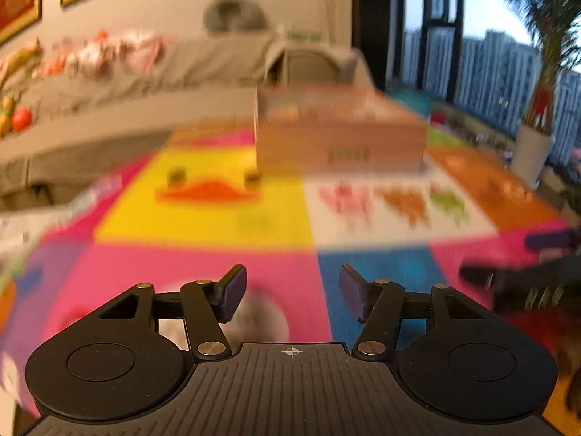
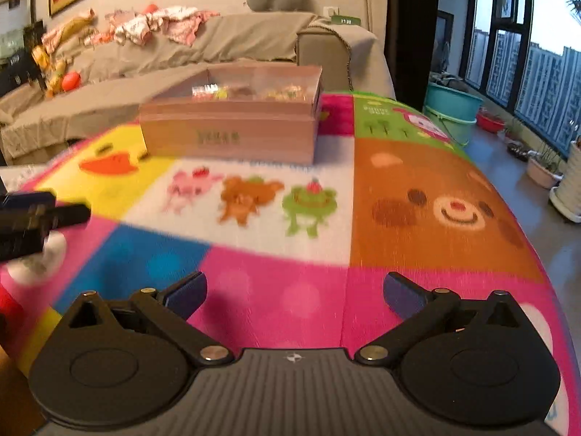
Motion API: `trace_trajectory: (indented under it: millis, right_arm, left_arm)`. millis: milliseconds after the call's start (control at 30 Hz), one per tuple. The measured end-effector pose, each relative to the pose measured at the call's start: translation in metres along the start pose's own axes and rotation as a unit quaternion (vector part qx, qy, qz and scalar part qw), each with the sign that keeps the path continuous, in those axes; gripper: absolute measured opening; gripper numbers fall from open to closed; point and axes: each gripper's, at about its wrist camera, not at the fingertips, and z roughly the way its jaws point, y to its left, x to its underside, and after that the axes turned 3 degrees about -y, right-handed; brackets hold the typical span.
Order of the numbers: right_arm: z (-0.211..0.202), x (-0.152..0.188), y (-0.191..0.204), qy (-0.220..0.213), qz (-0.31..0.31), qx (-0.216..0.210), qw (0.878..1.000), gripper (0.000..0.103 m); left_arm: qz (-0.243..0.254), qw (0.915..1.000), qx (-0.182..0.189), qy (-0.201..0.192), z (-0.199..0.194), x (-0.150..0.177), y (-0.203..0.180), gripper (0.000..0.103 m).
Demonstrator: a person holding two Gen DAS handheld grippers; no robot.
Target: Organize objects
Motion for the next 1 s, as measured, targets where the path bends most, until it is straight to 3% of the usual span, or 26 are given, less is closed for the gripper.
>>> trace_trajectory:
  millis: [67,300,467,633,1000]
  right_arm:
    - [-0.002,0.003,-0.005,-0.010,0.025,-0.004,1.000,0.103]
    - [-0.004,0.010,-0.004,-0.021,0.065,0.057,0.996,0.103]
    - [-0.006,0.013,0.000,-0.026,0.059,0.059,0.996,0.103]
    - [-0.003,0.010,0.013,-0.029,0.025,0.031,0.999,0.103]
    - [-0.003,0.012,0.012,-0.035,0.030,0.026,0.999,0.103]
  left_arm:
    - [0.002,0.9999,-0.007,-0.010,-0.003,0.007,-0.003,0.063]
    - [0.002,0.9998,-0.002,-0.018,-0.002,0.011,-0.001,0.063]
    - [0.000,0.9998,-0.002,-0.018,-0.002,0.011,-0.001,0.064]
    - [0.001,0.9998,-0.006,-0.017,-0.001,0.010,-0.002,0.064]
    - [-0.004,0.9998,-0.007,-0.017,-0.002,0.009,-0.004,0.063]
